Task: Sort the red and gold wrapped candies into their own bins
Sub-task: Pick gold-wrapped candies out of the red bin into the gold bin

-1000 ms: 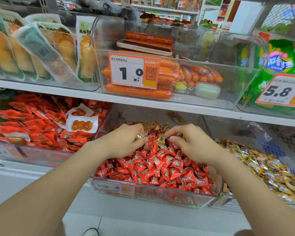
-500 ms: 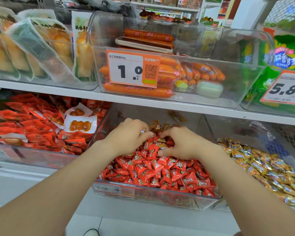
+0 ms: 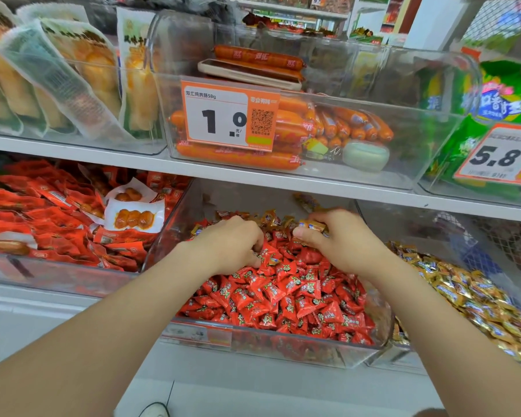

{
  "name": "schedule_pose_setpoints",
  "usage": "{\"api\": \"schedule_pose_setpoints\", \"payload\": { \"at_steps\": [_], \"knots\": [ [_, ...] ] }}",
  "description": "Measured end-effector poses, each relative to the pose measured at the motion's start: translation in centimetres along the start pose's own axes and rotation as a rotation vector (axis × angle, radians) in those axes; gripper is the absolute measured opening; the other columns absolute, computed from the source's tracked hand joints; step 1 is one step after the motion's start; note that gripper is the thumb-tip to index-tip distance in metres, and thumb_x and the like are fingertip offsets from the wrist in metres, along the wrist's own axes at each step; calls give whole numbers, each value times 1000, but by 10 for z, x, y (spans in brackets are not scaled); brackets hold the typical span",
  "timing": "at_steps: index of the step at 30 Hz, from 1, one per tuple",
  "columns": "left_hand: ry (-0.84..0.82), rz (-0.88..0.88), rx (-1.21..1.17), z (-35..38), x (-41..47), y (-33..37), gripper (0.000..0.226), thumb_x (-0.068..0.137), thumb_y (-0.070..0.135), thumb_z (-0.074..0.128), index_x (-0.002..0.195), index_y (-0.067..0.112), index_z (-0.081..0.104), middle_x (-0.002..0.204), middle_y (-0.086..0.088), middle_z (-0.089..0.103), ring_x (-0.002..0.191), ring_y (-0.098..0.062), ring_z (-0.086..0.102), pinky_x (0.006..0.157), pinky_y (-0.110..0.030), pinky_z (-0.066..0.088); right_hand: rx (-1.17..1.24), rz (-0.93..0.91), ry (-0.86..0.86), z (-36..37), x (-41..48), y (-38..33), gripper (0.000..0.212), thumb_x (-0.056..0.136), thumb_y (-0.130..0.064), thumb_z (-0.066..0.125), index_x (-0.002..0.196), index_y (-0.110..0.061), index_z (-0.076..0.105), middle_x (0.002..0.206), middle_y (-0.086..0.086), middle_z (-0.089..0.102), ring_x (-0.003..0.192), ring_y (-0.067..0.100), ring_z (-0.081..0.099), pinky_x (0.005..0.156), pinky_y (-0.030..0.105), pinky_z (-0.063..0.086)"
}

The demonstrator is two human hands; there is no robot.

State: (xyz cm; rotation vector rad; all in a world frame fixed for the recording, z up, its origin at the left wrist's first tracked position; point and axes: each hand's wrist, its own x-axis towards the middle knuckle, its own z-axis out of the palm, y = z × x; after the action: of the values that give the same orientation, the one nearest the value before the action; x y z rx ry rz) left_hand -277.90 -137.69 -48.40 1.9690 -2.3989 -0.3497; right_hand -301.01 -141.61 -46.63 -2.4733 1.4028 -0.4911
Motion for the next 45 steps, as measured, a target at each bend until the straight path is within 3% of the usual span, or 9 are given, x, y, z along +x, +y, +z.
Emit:
{"api": "schedule_pose_setpoints", "payload": {
  "at_steps": [6,9,15,21,26,30,34,41,45],
  "knots": [
    [-78,3,-46,-1,-3,-13,60,75,56,87,127,32,68,124,0,67,113,-29,64,92,-45,56,106,71,55,1,-7,-1,29,99,-45,62,89,-19,69,71,2,71,47,7,51,52,30,41],
    [2,29,-87,4,-3,-15,26,79,51,86,96,39,70,107,5,67,97,-22,66,85,-42,57,174,52,15,4,-8,-10,17,96,-20,60,106,-29,71,76,-9,71,42,5,49,46,15,36],
    [152,-48,-291,-4,-23,-16,36,87,45,62,69,14,60,60,-3,62,63,-25,62,57,-31,48,-116,18,-167,18,1,-23,33,89,-72,59,92,-41,72,92,-5,71,89,21,65,80,38,56],
    [432,-198,-334,-5,-19,-30,59,98,49,55,53,12,49,46,-2,48,51,-24,54,55,-34,38,-299,31,-269,31,14,-44,48,87,-72,64,119,-38,72,120,0,68,116,28,64,85,40,49],
    [401,-195,-476,-1,-9,-29,11,100,24,65,98,28,75,70,-4,74,48,-13,68,50,-26,56,-141,88,-303,30,19,-47,36,81,-59,75,103,-30,75,84,-9,61,93,21,66,73,30,48],
    [368,-127,-342,5,10,-31,13,97,29,70,107,25,79,112,2,76,93,-18,71,91,-34,56,44,164,-211,22,15,-43,39,76,-55,62,77,-18,71,65,-2,70,67,19,67,64,33,57],
    [272,-120,-235,14,32,-34,40,94,49,71,120,19,70,119,-7,70,109,-31,66,92,-46,56,0,176,-65,16,12,-40,44,88,-52,51,66,-13,55,61,2,59,67,28,60,57,34,43],
    [134,-48,-119,20,53,-37,45,99,47,66,133,19,60,121,-9,54,110,-32,60,93,-43,53,82,151,97,23,25,-22,41,101,-52,61,86,-13,66,78,2,66,73,18,60,67,35,44],
    [74,-6,-118,19,53,-38,60,101,48,63,153,24,45,135,-11,45,125,-33,52,105,-41,48,169,142,165,31,36,-16,16,103,-33,62,102,-21,72,93,-4,68,86,17,61,75,29,43]
  ]
}}
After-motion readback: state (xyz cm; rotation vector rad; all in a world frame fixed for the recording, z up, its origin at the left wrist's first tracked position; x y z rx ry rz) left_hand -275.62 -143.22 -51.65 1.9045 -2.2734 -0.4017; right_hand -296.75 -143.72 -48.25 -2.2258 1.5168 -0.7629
